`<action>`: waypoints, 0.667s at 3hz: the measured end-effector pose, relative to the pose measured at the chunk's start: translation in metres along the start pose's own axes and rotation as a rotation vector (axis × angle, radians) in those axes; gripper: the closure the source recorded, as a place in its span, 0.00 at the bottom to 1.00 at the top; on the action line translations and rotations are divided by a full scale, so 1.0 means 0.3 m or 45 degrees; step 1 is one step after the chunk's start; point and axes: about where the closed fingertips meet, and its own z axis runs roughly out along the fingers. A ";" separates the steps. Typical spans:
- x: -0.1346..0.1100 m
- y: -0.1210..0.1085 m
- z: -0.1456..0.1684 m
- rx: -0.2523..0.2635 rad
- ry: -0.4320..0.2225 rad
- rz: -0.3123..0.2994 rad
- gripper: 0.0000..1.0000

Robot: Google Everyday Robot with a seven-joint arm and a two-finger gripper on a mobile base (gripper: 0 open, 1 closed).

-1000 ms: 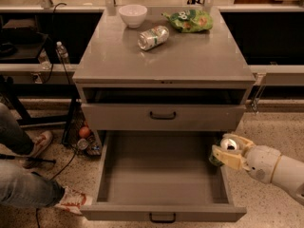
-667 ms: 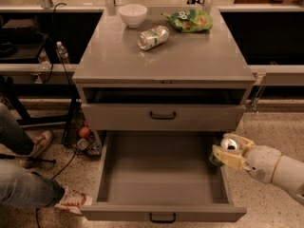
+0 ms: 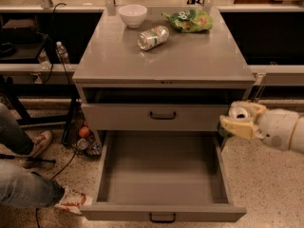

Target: Pick green can from middle drawer and place on counter

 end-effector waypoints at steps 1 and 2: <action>-0.169 -0.060 -0.048 0.036 -0.007 -0.074 1.00; -0.169 -0.060 -0.048 0.036 -0.007 -0.074 1.00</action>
Offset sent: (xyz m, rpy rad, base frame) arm 0.0108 -0.0073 0.0416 -0.0340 -0.0364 -0.0044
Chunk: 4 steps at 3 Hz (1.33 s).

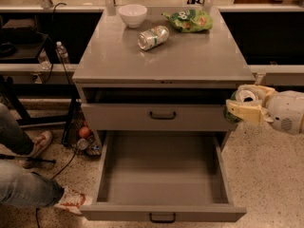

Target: Pick green can from middle drawer and place on counter

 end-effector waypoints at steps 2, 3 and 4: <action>-0.132 -0.051 0.028 -0.021 -0.004 -0.019 1.00; -0.254 -0.097 0.084 -0.042 0.039 -0.058 1.00; -0.326 -0.145 0.165 -0.056 0.100 -0.050 1.00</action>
Offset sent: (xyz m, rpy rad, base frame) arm 0.0608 0.0164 0.0893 -0.0516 -0.0219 0.0462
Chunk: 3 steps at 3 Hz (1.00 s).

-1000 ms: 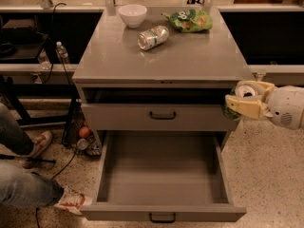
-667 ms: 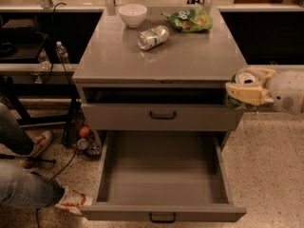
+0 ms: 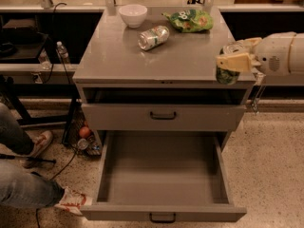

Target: Pick green can from middle drawer and place on counter

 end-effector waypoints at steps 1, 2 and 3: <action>-0.049 -0.045 0.112 -0.059 0.073 0.045 1.00; -0.080 -0.078 0.212 -0.126 0.103 0.086 1.00; -0.108 -0.112 0.305 -0.181 0.113 0.127 1.00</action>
Offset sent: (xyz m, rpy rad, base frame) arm 0.1011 0.0540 0.0020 0.0189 0.2015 0.0950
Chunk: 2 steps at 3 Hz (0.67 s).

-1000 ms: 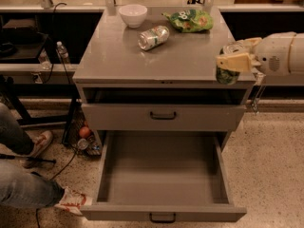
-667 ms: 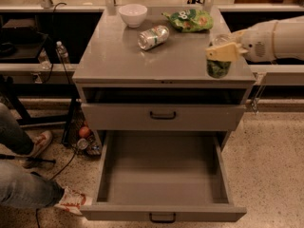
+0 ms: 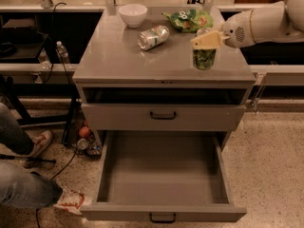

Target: Pick green can from middle drawer and place on counter

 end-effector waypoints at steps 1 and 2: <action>-0.021 -0.056 0.055 0.003 -0.027 0.084 1.00; -0.026 -0.132 0.094 0.053 -0.061 0.197 1.00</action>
Offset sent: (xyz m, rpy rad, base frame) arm 0.0673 -0.0095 -0.0048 0.1482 0.0855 -0.1836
